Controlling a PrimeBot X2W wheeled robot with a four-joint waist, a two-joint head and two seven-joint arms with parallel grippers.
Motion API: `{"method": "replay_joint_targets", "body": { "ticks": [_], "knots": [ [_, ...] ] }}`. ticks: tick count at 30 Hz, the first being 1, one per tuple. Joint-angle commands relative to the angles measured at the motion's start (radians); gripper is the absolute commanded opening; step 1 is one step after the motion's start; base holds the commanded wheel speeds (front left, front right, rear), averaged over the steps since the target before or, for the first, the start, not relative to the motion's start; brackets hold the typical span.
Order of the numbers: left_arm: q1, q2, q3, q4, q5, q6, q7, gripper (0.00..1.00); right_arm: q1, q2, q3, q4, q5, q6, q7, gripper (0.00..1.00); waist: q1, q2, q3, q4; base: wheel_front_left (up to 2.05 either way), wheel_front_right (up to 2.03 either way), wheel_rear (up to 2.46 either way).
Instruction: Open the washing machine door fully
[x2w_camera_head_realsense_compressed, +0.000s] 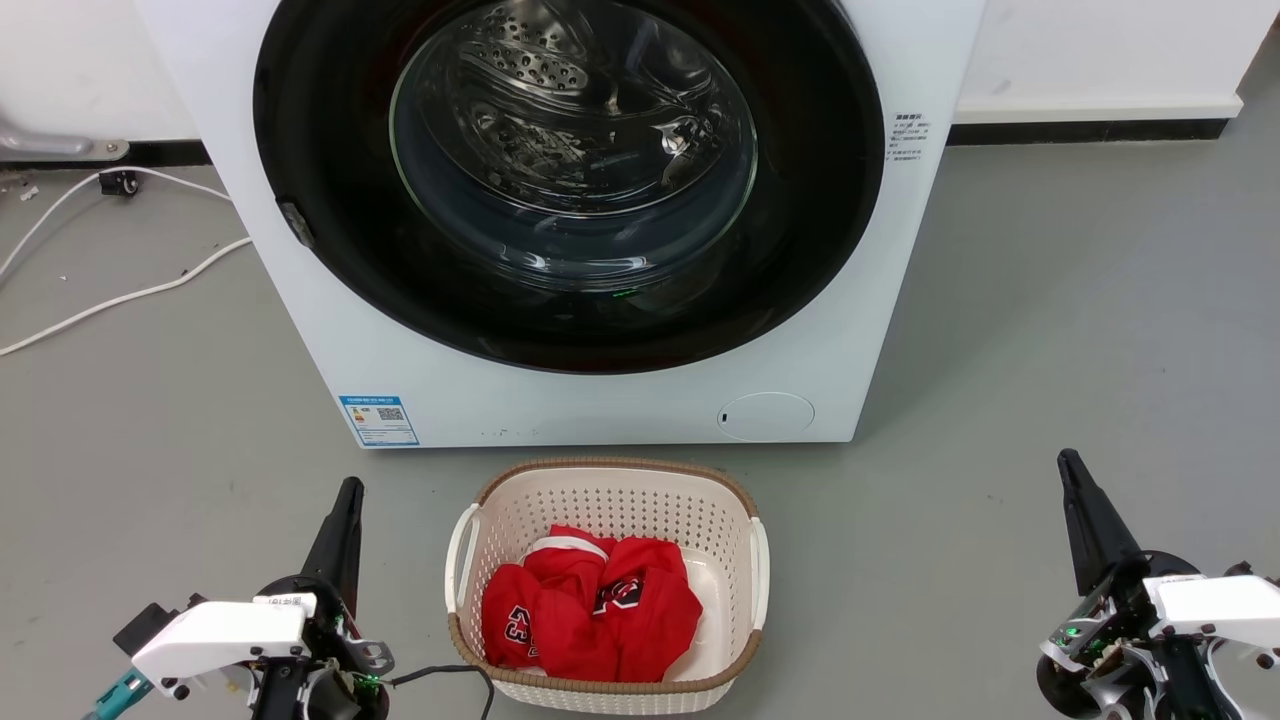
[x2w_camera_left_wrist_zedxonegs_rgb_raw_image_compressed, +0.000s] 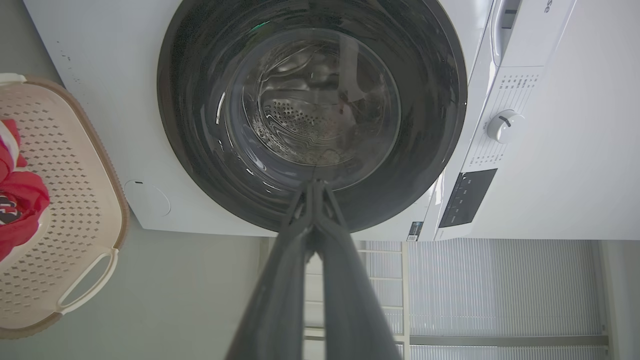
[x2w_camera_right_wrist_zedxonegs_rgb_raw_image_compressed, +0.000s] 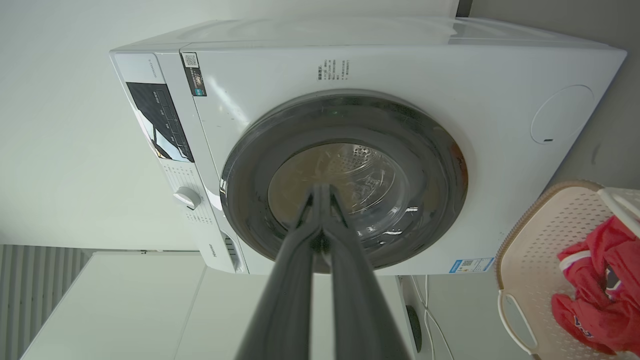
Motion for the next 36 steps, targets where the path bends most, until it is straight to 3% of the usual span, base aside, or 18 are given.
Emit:
{"method": "replay_joint_targets", "body": {
  "ticks": [1,2,18,25,36],
  "knots": [
    [-0.009,-0.001,0.003,0.001,0.003,-0.003,0.004,0.0,-0.014,0.003,-0.002,0.002,-0.005,0.0,0.001,0.0,0.0,0.0,0.0,0.0,0.0,0.0,0.0],
    [0.0,0.0,0.0,0.0,0.0,0.0,0.0,1.0,0.0,0.0,0.0,0.0,0.0,0.0,0.0,1.0,0.0,0.0,0.0,0.0,0.0,0.0,0.0],
    [0.011,0.004,-0.046,-0.05,0.068,0.0,-0.068,1.0,0.035,0.004,0.034,-0.038,-0.062,0.0,-0.068,1.0,0.0,0.0,0.0,0.001,0.0,0.0,0.0],
    [0.006,0.003,-0.036,-0.097,0.187,0.0,-0.095,1.0,0.039,0.004,0.034,-0.07,-0.182,0.0,-0.094,1.0,0.0,0.0,0.0,0.001,0.0,0.0,0.0],
    [0.006,0.007,-0.04,-0.164,0.438,0.0,-0.142,1.0,0.052,0.005,0.052,-0.16,-0.522,0.0,-0.142,1.0,0.0,0.0,-0.001,0.001,0.0,0.0,0.0]
  ]
}}
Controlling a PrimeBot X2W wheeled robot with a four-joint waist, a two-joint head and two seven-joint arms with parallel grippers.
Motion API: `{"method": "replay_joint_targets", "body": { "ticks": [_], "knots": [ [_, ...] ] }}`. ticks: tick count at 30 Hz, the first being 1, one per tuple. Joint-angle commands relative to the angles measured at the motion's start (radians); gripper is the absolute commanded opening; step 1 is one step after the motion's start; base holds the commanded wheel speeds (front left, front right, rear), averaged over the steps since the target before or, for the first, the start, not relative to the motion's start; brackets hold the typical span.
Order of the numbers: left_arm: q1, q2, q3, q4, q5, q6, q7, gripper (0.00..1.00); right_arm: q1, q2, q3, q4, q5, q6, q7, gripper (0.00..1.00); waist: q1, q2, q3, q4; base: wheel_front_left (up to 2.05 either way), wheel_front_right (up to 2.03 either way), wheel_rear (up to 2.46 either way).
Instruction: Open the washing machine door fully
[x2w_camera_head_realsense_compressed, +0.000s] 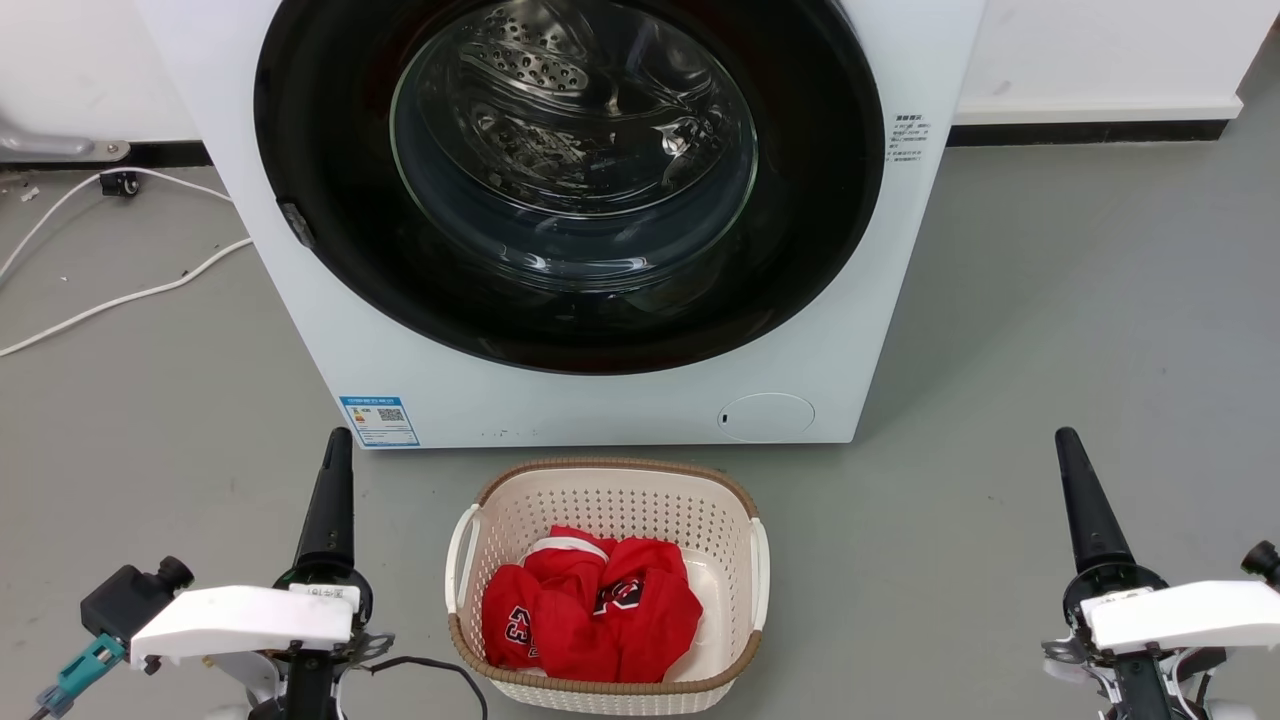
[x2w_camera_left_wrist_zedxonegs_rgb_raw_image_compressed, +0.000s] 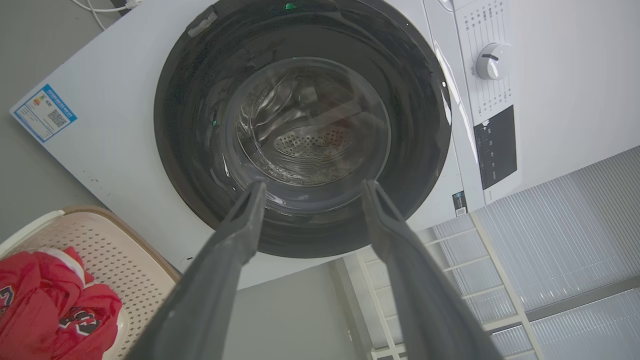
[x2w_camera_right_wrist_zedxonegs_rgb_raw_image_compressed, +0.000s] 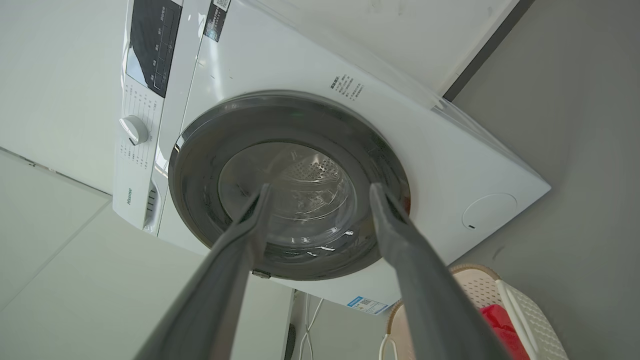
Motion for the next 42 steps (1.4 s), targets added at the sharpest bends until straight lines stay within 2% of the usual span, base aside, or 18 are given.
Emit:
{"method": "replay_joint_targets", "body": {
  "ticks": [1,5,19,42],
  "knots": [
    [-0.023,0.009,-0.003,-0.028,0.05,-0.003,-0.013,1.0,-0.008,-0.002,0.008,-0.033,-0.065,0.0,-0.013,1.0,0.0,0.0,0.0,0.0,0.0,0.0,0.0],
    [-0.019,0.01,-0.006,-0.037,0.108,-0.003,-0.024,1.0,-0.003,-0.002,0.018,-0.048,-0.145,0.0,-0.024,1.0,0.0,0.0,0.0,0.002,0.0,0.0,0.0],
    [0.0,0.034,-0.051,-0.045,0.41,-0.004,-0.07,1.0,0.018,0.0,0.036,-0.051,-0.436,0.0,-0.063,1.0,0.0,0.0,0.0,0.007,0.0,0.0,0.0],
    [0.016,0.026,-0.048,-0.03,0.727,-0.001,-0.134,1.0,0.038,0.001,0.041,-0.072,-0.734,0.0,-0.075,1.0,0.0,0.0,-0.003,0.016,0.0,0.0,0.0]
  ]
}}
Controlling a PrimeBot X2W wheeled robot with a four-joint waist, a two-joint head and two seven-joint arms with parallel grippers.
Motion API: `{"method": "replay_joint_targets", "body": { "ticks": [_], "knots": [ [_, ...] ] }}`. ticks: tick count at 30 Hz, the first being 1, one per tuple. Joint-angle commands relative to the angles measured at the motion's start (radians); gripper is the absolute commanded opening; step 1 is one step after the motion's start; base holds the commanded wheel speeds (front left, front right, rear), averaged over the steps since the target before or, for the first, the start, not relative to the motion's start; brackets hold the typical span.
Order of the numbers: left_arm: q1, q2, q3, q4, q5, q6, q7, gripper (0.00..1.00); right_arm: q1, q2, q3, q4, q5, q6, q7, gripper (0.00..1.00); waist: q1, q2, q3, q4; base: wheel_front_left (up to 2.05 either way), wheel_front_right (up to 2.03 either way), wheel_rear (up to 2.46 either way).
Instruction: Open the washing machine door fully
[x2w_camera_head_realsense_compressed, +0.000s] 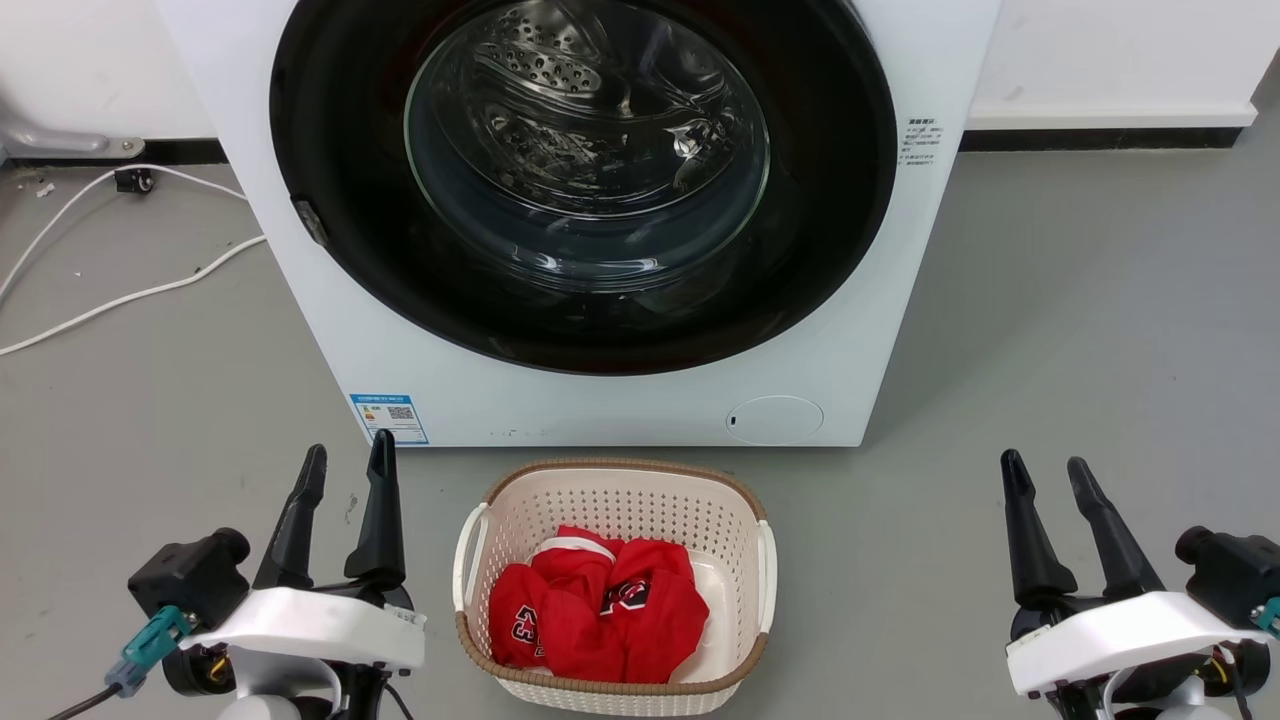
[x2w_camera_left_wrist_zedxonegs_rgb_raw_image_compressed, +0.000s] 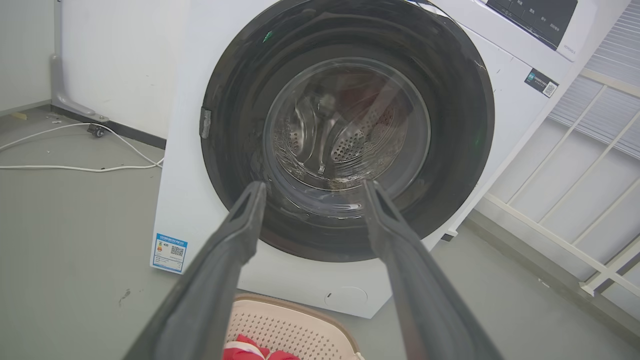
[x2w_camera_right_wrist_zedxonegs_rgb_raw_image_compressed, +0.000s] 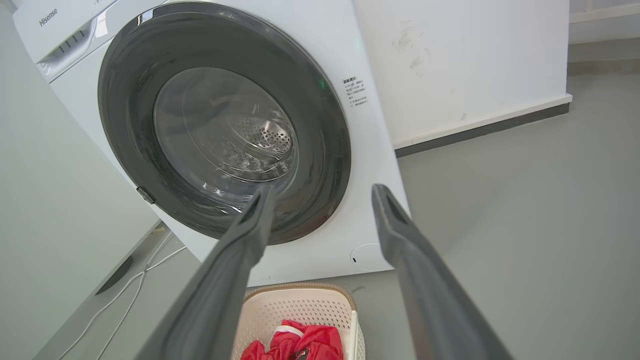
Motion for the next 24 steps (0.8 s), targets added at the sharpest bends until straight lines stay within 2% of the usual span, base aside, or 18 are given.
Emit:
{"method": "replay_joint_targets", "body": {
  "ticks": [1,24],
  "knots": [
    [0.004,0.0,-0.001,-0.008,0.027,0.0,-0.01,1.0,0.0,0.001,0.0,-0.015,-0.031,0.0,-0.008,1.0,0.0,0.0,0.0,0.0,0.0,0.0,0.0],
    [0.004,0.005,-0.016,0.005,0.26,0.003,-0.062,1.0,0.015,0.002,-0.001,-0.045,-0.251,0.0,-0.005,1.0,0.0,0.0,0.004,0.006,0.0,0.0,0.0]
  ]
}}
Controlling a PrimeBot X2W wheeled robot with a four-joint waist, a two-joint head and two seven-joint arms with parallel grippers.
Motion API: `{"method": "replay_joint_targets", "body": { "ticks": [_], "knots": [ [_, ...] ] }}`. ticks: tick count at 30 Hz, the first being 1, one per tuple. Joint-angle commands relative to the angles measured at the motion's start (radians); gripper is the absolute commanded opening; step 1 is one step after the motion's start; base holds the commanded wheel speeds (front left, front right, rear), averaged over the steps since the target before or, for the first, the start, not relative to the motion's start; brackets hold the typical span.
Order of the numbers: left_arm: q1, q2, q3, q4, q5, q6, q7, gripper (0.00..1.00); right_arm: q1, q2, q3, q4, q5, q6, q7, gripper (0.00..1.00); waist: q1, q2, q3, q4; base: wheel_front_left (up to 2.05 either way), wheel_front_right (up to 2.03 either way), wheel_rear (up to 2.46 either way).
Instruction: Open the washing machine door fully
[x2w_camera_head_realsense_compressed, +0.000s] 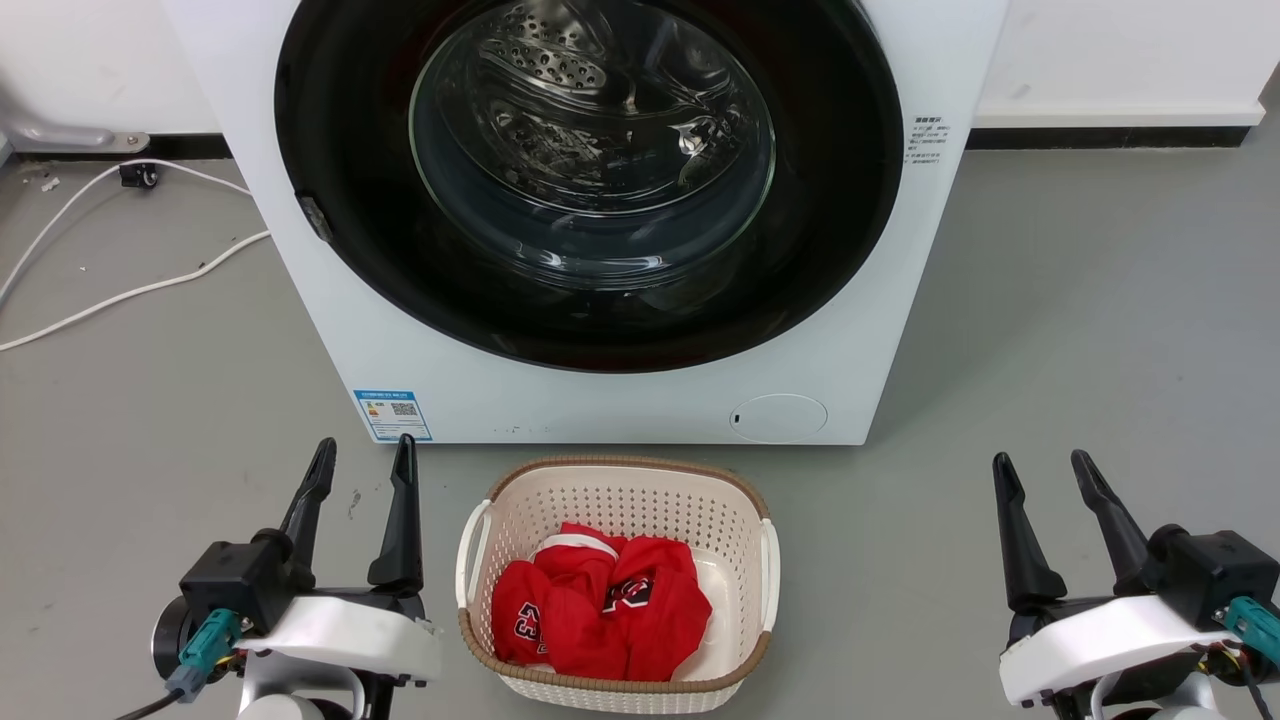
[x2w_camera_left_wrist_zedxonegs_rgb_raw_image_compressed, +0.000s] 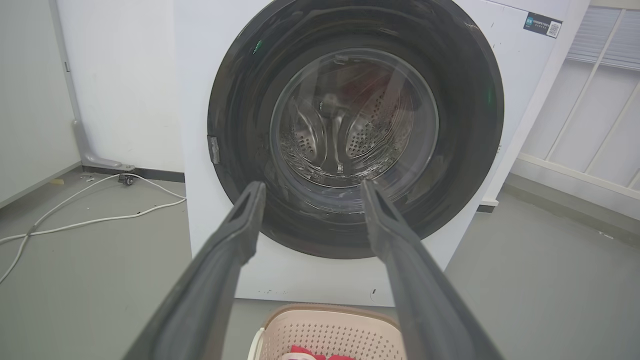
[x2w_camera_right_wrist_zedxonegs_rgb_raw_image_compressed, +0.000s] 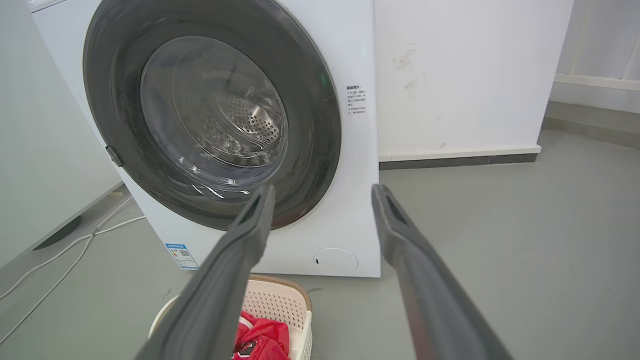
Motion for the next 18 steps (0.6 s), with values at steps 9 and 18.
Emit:
{"method": "replay_joint_targets", "body": {
  "ticks": [9,18],
  "knots": [
    [0.002,0.003,-0.006,0.002,0.09,0.005,-0.025,1.0,0.012,0.003,0.004,-0.017,-0.086,0.0,0.002,1.0,0.0,0.0,0.002,0.001,0.0,0.0,0.0],
    [0.002,0.002,-0.009,0.002,0.149,0.008,-0.041,1.0,0.016,0.003,0.003,-0.022,-0.129,0.0,-0.006,1.0,0.0,0.0,0.005,0.002,0.0,0.0,0.0]
  ]
}}
